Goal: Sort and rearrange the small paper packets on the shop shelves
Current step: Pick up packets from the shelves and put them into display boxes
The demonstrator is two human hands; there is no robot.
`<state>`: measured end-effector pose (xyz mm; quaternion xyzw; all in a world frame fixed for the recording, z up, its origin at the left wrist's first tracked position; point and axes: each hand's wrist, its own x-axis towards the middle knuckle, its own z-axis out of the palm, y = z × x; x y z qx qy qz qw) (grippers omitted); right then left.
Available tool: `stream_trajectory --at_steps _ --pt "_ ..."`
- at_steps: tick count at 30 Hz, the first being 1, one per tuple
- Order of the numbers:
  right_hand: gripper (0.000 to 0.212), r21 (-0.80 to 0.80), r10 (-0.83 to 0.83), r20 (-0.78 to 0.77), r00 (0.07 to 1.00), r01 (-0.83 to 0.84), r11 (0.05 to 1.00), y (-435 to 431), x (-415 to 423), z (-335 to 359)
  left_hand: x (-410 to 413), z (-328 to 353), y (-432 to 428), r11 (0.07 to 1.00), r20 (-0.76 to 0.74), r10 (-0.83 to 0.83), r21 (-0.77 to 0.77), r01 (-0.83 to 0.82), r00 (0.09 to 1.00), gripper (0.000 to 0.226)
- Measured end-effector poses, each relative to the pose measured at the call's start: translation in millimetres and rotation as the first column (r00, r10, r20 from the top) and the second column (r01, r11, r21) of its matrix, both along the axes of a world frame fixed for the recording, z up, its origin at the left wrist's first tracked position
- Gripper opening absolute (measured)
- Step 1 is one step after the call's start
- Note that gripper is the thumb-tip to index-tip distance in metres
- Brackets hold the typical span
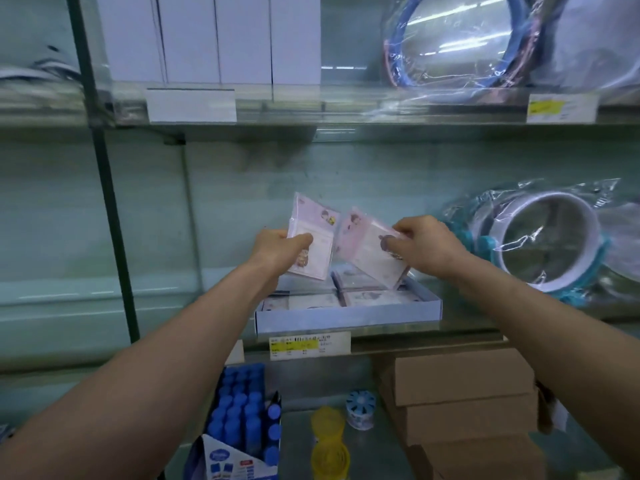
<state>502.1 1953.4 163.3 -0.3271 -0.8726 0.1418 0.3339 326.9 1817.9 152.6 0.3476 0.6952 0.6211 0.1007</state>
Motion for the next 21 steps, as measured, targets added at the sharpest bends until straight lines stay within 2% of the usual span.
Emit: stream_trajectory --at_steps 3,7,14,18,21 --pt "0.021 -0.208 0.132 -0.116 0.984 -0.154 0.966 11.1 -0.6 0.9 -3.6 -4.1 3.1 0.999 0.13 0.029 0.01 -0.03 0.991 0.011" --pt "0.024 -0.351 0.209 -0.168 0.963 -0.257 0.9 17.1 -3.4 -1.4 -2.4 -7.3 3.6 0.998 0.283 -0.032 0.053 0.018 0.959 0.009" --pt "0.022 -0.414 0.274 -0.223 0.935 -0.345 0.842 30.6 -13.5 -4.4 -5.3 -9.8 4.0 0.998 0.386 -0.041 0.056 0.021 0.922 0.007" --pt "0.022 -0.412 0.195 -0.306 0.932 -0.314 0.856 42.3 -17.5 -1.3 -19.9 -8.0 2.2 0.996 0.444 -0.03 0.085 -0.008 0.895 0.005" --pt "0.018 -0.494 0.143 -0.314 0.939 -0.29 0.819 52.4 -18.6 -1.8 -30.3 -5.7 4.3 0.996 0.494 -0.057 0.088 0.015 0.867 0.007"
